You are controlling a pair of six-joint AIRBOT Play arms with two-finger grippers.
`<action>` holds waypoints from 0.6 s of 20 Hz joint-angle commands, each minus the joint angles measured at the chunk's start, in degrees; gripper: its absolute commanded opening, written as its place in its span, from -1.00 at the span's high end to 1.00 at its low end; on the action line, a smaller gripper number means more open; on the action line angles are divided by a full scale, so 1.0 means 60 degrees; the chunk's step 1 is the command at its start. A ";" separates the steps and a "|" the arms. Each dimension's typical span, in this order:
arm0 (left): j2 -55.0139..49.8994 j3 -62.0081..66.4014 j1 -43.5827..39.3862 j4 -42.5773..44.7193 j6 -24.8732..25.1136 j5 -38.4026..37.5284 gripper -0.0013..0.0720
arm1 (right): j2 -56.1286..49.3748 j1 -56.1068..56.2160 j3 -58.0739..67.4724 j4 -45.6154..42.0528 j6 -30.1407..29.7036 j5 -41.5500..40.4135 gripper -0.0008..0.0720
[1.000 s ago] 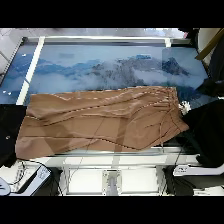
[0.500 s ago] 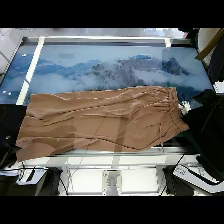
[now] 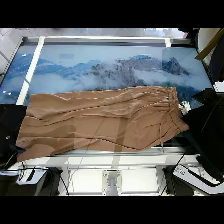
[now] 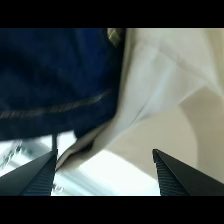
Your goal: Fold the clothes and pants, and hang the long-sleeved shirts on hangers.
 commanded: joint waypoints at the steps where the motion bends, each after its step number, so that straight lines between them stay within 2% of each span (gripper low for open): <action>1: -0.0277 -0.0044 -0.0313 -0.0423 0.0066 0.0066 -0.95 | 0.0007 -0.0004 0.0000 0.0044 0.0000 0.0004 0.21; 2: -0.0375 -0.0044 -0.0452 -0.0470 0.0066 -0.0073 -0.90 | 0.0011 -0.0004 0.0000 0.0044 0.0033 0.0007 0.21; 3: -0.0386 -0.0040 -0.0590 -0.0521 0.0069 -0.0211 -0.53 | 0.0011 -0.0004 0.0000 0.0044 0.0051 0.0011 0.21; 4: -0.0382 -0.0040 -0.0714 -0.0543 0.0073 -0.0324 -0.07 | 0.0011 -0.0004 0.0000 0.0044 0.0062 0.0022 0.21; 5: -0.0382 -0.0040 -0.0790 -0.0521 0.0080 -0.0386 0.57 | 0.0011 -0.0004 0.0000 0.0036 0.0058 0.0029 0.21; 6: -0.0382 -0.0040 -0.0816 -0.0481 0.0106 -0.0423 0.92 | 0.0011 -0.0004 0.0004 0.0036 0.0058 0.0066 0.21; 10: -0.0324 -0.0018 -0.0816 -0.0160 0.0102 -0.0561 0.93 | 0.0270 -0.0488 0.0036 -0.0306 -0.0175 0.0127 0.21; 12: -0.0109 0.0066 -0.0816 -0.0648 0.0102 -0.0288 0.93 | 0.0790 -0.1235 -0.0583 -0.0721 -0.0226 0.0168 0.21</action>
